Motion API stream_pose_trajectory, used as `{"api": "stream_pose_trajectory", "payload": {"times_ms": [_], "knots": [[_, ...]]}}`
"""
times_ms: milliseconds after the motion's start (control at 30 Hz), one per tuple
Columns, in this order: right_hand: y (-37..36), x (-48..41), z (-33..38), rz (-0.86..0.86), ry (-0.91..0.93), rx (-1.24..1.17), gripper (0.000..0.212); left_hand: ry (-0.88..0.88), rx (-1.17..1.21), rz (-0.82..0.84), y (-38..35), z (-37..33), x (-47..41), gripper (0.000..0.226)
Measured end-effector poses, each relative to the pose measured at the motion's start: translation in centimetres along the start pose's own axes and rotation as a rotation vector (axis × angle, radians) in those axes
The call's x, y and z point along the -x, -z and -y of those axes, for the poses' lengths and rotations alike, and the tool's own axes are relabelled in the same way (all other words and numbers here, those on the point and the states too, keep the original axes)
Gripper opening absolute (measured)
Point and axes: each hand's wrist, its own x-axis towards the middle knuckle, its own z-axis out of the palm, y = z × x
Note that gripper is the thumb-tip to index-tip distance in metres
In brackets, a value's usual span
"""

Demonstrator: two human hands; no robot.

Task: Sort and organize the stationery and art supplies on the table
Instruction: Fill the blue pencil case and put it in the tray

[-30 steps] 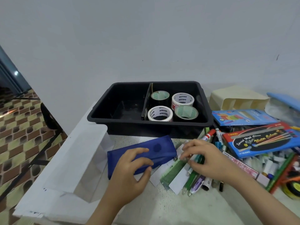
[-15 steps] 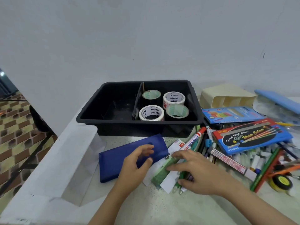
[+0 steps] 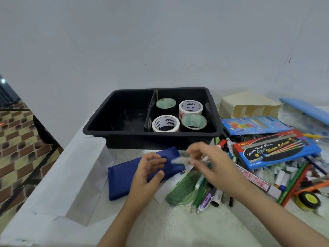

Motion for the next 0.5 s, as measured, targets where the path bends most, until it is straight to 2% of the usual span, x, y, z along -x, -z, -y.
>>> {"api": "stream_pose_trajectory", "payload": {"times_ms": [100, 167, 233, 333, 433, 500], "knots": [[0.5, -1.2, 1.0, -0.319, -0.011, -0.223, 0.036, -0.014, 0.07, 0.055, -0.6, -1.3, -0.3, 0.042], [0.9, -2.2, 1.6, -0.386, -0.013, -0.327, 0.029, 0.002, 0.134, 0.108, -1.2, -2.2, -0.7, 0.05], [1.0, -3.1, 1.7, -0.337, -0.065, -0.475, 0.019, 0.063, 0.205, 0.169, -1.7, -3.0, -1.3, 0.057], [0.5, -3.6, 1.8, -0.212, -0.159, -0.642, 0.022, 0.231, 0.295, 0.313, -2.3, -3.8, -2.1, 0.055], [-0.2, -3.1, 1.5, -0.075, -0.11, -0.456, 0.022, 0.334, 0.298, 0.408, -3.0, -3.8, -2.1, 0.032], [-0.3, -2.6, 1.2, -0.053, -0.066, -0.337, 0.022, 0.375, 0.311, 0.382, -3.1, -3.4, -1.9, 0.023]]}}
